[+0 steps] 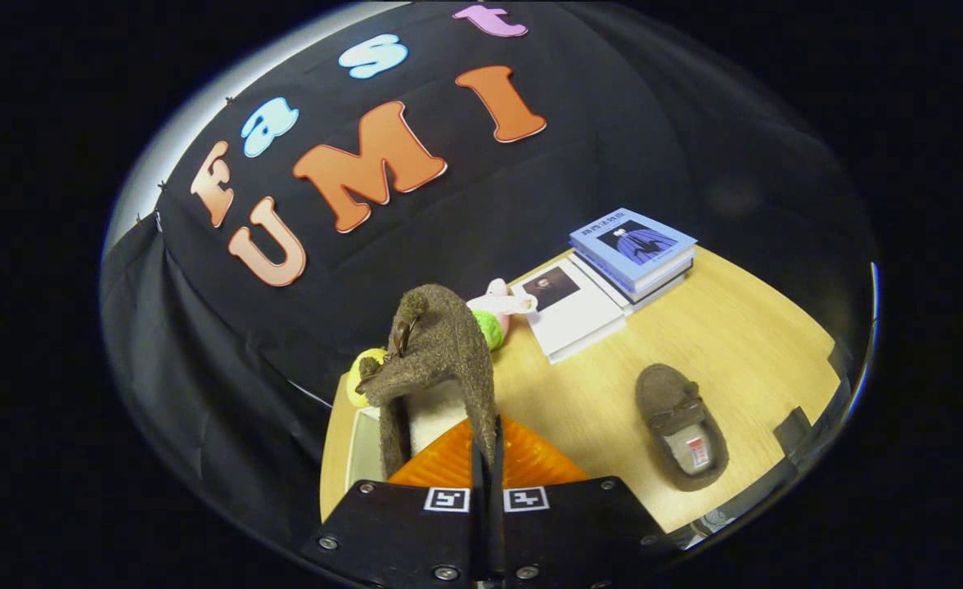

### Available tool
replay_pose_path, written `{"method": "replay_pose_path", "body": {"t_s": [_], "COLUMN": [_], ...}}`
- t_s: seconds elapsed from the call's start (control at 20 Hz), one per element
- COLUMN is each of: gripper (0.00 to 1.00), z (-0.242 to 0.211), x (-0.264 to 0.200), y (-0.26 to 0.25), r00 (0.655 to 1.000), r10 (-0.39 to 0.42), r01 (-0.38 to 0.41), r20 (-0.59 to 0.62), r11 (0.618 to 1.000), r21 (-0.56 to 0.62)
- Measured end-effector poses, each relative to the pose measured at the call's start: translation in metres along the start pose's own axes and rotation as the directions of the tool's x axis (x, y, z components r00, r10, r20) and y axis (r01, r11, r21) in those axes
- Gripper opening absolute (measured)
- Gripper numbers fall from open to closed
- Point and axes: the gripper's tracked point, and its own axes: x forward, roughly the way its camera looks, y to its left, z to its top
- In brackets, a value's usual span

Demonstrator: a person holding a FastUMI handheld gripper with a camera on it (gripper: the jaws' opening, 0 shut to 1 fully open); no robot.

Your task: Open the storage box then place both shoes into the box .Put the left shoe in first, then the right shoe, with the right side of both shoes facing outward in a uniform manner.

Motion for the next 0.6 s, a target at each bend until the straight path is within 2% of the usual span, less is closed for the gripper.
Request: {"method": "replay_pose_path", "body": {"t_s": [0.35,0.6], "gripper": [0.01,0.01], "z": [-0.039,-0.080], "x": [0.020,0.042], "y": [0.055,0.078], "r00": [0.994,0.981], "r10": [0.069,0.077], "r01": [-0.072,-0.085], "r20": [-0.089,-0.177], "r11": [0.997,0.995], "r21": [-0.034,-0.042]}}
